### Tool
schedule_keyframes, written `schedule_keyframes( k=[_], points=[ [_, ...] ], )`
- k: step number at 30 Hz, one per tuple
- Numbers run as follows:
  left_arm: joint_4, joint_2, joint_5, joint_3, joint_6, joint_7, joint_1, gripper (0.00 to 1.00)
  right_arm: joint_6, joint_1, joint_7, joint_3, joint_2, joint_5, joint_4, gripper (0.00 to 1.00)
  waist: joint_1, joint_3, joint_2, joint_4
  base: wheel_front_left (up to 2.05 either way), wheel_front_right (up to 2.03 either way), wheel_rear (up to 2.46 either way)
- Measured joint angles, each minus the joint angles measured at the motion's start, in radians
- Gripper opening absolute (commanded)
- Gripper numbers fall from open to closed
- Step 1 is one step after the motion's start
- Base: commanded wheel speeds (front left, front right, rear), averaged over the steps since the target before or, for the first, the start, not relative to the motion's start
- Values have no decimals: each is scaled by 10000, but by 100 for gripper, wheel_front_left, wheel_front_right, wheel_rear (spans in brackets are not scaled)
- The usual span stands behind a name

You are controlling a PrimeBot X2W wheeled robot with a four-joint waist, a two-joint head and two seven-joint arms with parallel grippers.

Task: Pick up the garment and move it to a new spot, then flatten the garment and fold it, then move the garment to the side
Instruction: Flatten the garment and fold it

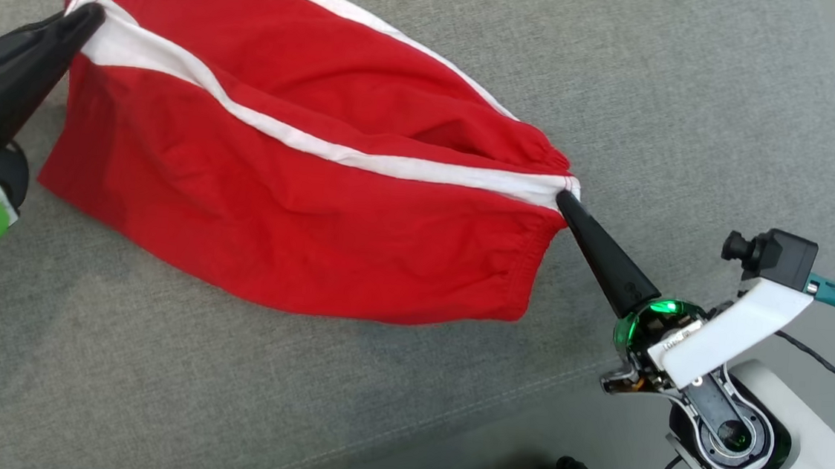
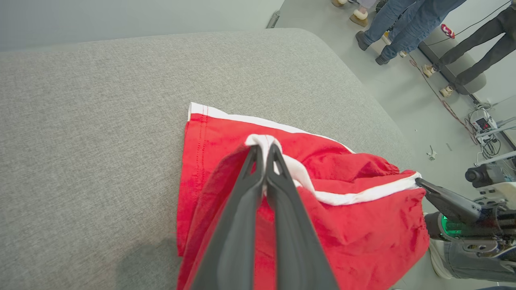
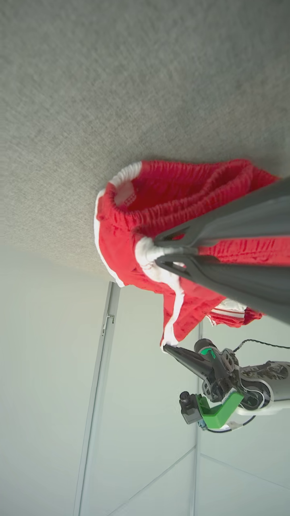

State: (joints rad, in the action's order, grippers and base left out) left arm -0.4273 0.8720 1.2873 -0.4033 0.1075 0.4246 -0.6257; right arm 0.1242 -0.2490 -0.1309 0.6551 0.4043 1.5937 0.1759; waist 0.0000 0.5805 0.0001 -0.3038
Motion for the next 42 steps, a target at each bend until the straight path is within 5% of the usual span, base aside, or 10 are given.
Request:
schedule_keyframes(
  k=[42],
  points=[
    [4077, -2142, -2013, -1885, 146, 1331, -3870, 0, 0, -791, -357, -330, -675, -186, -431, 0, 0, 727, 0, -390, 0, 0, 0]
  ],
)
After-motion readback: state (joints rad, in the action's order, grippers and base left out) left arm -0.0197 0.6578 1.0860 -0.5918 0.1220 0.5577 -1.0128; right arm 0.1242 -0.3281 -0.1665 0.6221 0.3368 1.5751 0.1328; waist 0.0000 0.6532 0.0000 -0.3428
